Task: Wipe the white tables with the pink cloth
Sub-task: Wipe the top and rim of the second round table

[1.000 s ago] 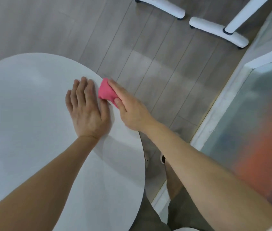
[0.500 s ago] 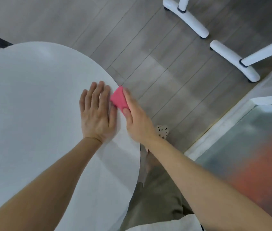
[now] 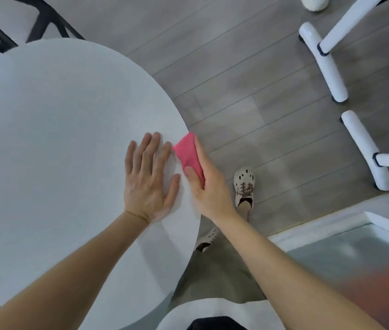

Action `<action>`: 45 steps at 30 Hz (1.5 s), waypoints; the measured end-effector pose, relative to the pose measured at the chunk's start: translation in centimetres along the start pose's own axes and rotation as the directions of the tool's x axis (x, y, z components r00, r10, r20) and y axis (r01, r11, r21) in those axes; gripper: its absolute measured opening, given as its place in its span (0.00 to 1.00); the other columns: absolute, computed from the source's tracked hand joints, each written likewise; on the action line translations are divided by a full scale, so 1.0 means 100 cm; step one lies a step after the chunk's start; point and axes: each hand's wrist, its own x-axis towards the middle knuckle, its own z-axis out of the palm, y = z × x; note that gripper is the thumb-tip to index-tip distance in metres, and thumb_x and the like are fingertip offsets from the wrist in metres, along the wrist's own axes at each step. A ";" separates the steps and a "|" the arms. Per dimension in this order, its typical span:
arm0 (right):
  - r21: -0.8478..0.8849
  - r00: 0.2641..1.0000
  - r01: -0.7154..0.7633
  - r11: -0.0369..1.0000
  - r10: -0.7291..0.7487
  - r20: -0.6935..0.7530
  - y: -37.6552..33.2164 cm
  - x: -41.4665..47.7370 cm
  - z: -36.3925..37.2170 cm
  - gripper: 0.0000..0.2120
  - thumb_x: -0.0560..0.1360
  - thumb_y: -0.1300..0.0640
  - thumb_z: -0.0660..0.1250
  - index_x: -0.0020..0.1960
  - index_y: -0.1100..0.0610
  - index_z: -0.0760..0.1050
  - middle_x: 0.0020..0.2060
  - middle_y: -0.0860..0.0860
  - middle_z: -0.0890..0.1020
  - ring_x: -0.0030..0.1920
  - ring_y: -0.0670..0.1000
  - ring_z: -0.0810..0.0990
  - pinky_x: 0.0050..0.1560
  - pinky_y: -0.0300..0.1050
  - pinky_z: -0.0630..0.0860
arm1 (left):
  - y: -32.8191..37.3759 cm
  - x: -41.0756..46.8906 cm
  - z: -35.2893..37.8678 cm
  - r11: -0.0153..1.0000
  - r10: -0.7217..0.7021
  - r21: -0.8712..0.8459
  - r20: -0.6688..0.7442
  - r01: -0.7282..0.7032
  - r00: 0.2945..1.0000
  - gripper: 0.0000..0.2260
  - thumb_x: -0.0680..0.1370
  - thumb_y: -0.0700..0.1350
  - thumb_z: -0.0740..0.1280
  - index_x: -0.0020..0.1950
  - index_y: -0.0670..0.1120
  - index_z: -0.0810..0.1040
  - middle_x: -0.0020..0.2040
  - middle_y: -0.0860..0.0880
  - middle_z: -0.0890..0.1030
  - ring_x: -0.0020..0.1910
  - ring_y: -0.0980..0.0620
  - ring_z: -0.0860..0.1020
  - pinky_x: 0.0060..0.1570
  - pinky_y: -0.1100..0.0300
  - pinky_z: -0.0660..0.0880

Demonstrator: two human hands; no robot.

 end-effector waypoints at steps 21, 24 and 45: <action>-0.136 0.952 0.106 0.985 -0.060 0.301 -0.073 0.193 0.011 0.31 0.88 0.55 0.62 0.88 0.44 0.55 0.83 0.47 0.67 0.79 0.51 0.70 0.77 0.48 0.70 | -0.021 0.078 -0.019 0.887 -0.460 -0.163 -0.263 0.431 0.848 0.12 0.85 0.40 0.65 0.67 0.42 0.82 0.71 0.42 0.78 0.73 0.41 0.75 0.74 0.38 0.68; -0.185 0.937 0.193 0.964 -0.125 0.327 -0.080 0.215 0.021 0.31 0.88 0.56 0.62 0.88 0.45 0.56 0.84 0.47 0.66 0.79 0.51 0.70 0.76 0.49 0.71 | -0.051 0.120 -0.020 0.781 -0.621 -0.179 -0.332 0.599 0.710 0.12 0.86 0.42 0.63 0.69 0.44 0.79 0.73 0.43 0.76 0.74 0.43 0.73 0.78 0.43 0.65; -0.153 0.790 0.251 0.956 -0.111 0.603 -0.112 0.270 0.025 0.28 0.90 0.55 0.57 0.88 0.52 0.55 0.85 0.46 0.63 0.83 0.44 0.64 0.72 0.24 0.60 | -0.087 0.182 -0.003 0.511 -0.839 -0.076 -0.262 0.856 0.478 0.24 0.85 0.46 0.56 0.82 0.45 0.70 0.84 0.44 0.67 0.85 0.42 0.62 0.83 0.35 0.55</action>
